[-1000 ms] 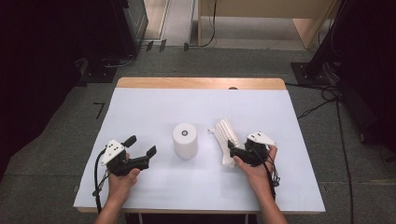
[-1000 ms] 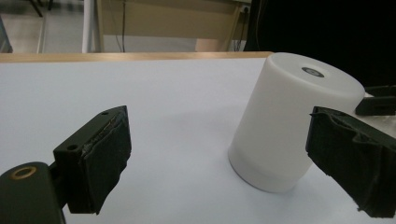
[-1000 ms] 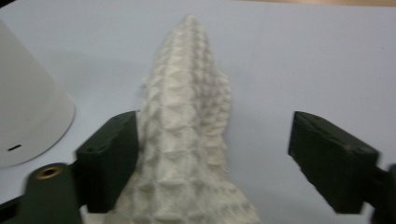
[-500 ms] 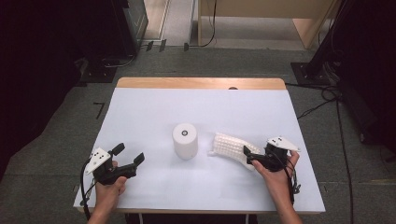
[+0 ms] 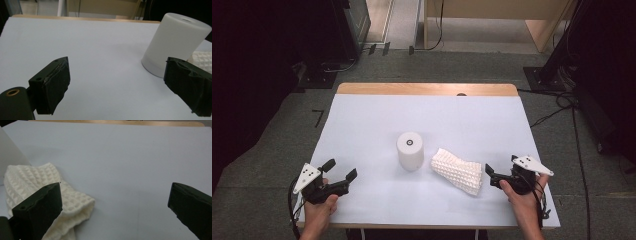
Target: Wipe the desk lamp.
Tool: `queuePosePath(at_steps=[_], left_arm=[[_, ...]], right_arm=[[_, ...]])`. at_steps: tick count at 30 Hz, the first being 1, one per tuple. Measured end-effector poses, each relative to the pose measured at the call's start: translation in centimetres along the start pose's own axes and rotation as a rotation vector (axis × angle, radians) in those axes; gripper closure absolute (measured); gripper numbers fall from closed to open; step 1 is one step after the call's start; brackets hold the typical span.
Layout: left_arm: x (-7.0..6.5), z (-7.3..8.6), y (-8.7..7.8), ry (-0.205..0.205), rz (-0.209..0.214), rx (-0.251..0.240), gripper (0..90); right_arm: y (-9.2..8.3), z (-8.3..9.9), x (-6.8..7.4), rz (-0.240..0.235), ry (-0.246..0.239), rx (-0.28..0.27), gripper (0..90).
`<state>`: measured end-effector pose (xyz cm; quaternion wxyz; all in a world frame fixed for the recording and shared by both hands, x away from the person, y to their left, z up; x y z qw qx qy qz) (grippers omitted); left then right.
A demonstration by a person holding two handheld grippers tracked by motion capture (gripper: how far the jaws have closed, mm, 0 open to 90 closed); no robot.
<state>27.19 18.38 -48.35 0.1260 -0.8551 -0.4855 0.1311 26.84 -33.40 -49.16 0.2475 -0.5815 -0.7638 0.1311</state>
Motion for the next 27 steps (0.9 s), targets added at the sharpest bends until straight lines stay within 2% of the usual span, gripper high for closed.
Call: queuePosePath(at_steps=[4, 8, 13, 16, 19, 22, 27], left_arm=[[0.5, 0.2, -0.6, -0.011, -0.012, 0.0, 7.4], [1.1, 0.8, -1.1, -0.007, -0.031, 0.016, 7.3], [2.0, 1.4, -1.7, 0.039, -0.101, 0.034, 7.4], [2.8, 1.5, -2.3, 0.041, -0.124, 0.037, 7.4], [3.5, 1.8, -2.6, 0.034, -0.142, 0.047, 7.4], [3.5, 2.2, -2.5, 0.044, -0.143, 0.065, 7.4], [3.4, 2.8, -1.8, 0.067, -0.139, 0.108, 7.4]], right_arm=[[-0.9, 0.7, -1.5, 0.011, 0.01, 0.004, 0.0], [-1.7, 1.3, -2.9, 0.044, 0.012, 0.003, 0.0], [-2.8, 2.1, -4.7, 0.083, 0.042, -0.004, 0.0], [-3.2, 2.6, -5.8, 0.109, 0.039, 0.0, 0.0], [-3.4, 3.3, -6.5, 0.116, 0.053, 0.025, 0.0], [-3.3, 3.8, -6.9, 0.116, 0.066, 0.039, 0.0], [-2.7, 4.3, -6.8, 0.135, 0.041, 0.057, 0.0]])
Point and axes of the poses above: each handheld gripper's, and its own axes: y roughly forward along the jaws, z roughly out of its underside, x roughly to its left, the point moved 6 cm from there along y, roughly forward along the jaws, and after that the axes turned 6 degrees about y, right-handed, at the moved point
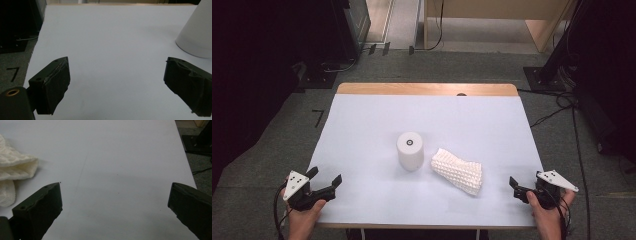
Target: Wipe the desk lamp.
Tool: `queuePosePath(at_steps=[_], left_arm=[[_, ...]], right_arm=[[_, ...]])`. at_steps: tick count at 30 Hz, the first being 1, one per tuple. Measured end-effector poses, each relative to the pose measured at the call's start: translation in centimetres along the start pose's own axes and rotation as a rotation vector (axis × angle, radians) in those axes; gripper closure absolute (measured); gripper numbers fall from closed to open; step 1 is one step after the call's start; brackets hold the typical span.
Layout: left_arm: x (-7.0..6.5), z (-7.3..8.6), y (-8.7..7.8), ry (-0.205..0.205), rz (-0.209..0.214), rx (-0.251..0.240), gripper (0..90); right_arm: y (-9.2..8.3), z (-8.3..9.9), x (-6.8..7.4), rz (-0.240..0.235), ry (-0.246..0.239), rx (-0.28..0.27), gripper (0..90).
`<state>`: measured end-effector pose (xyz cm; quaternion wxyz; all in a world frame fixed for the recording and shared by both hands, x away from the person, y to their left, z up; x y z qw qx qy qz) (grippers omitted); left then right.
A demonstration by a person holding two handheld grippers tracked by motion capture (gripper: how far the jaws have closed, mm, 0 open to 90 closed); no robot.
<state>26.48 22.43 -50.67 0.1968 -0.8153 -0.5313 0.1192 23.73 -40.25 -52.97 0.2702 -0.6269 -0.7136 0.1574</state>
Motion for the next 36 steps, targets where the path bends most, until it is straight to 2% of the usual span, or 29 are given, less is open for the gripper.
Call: queuePosePath(at_steps=[3, 7, 13, 36], left_arm=[[-0.28, 0.34, 0.53, 0.014, 0.009, 0.049, 7.3], [-0.63, 0.54, 0.98, 0.042, 0.017, 0.085, 7.4], [-0.27, 0.56, 0.96, 0.012, 0.019, 0.082, 7.4], [-0.36, 0.61, 1.16, 0.008, 0.029, 0.094, 7.4]], right_arm=[[0.25, 0.08, -0.11, 0.015, 0.005, 0.002, 0.0], [0.48, 0.26, -0.24, 0.015, 0.014, 0.02, 0.0], [0.7, 0.36, -0.17, 0.023, 0.008, 0.036, 0.0], [0.75, 0.35, -0.34, 0.018, 0.021, 0.036, 0.0]])
Point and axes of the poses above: each handheld gripper's, and its own axes: y roughly forward along the jaws, z roughly out of its underside, x roughly to its left, the point moved 6 cm from there along y, roughly forward along the jaws, and after that the axes turned 6 degrees about y, right-handed, at the moved point
